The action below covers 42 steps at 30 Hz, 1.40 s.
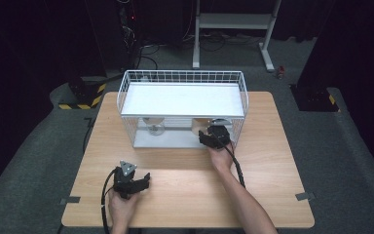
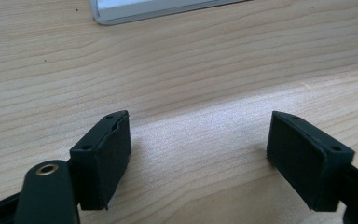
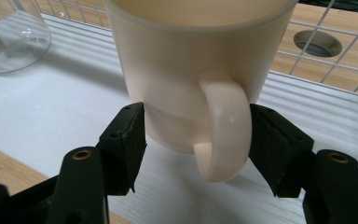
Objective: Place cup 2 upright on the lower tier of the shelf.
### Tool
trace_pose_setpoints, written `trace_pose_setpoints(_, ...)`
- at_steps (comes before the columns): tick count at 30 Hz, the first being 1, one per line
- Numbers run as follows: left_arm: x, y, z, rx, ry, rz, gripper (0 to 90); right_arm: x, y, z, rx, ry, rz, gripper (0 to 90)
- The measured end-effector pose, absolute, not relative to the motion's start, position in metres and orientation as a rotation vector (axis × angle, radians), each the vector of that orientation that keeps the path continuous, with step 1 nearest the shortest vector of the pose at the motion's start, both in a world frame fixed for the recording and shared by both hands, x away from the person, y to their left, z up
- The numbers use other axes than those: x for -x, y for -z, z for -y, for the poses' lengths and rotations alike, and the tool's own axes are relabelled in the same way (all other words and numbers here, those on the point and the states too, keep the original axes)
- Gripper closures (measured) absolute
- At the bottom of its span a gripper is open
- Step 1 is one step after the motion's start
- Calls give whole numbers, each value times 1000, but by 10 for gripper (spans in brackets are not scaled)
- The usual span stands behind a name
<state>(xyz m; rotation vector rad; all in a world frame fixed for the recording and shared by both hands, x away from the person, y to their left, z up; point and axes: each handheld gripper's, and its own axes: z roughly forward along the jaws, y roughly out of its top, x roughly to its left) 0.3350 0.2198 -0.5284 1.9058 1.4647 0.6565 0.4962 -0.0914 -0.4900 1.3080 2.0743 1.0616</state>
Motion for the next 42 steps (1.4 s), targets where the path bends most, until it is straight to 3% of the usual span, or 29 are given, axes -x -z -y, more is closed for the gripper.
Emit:
trace_pose_setpoints(12, -335, 528, -220, -1906, -657, -1465, 221, -485, 479, 101, -1288, -1108, -2137, 271)
trace_pose_setpoints(42, -335, 528, -220, -1907, -658, -1464, 221, -466, 470, 121, -1238, -1160, -2141, 249)
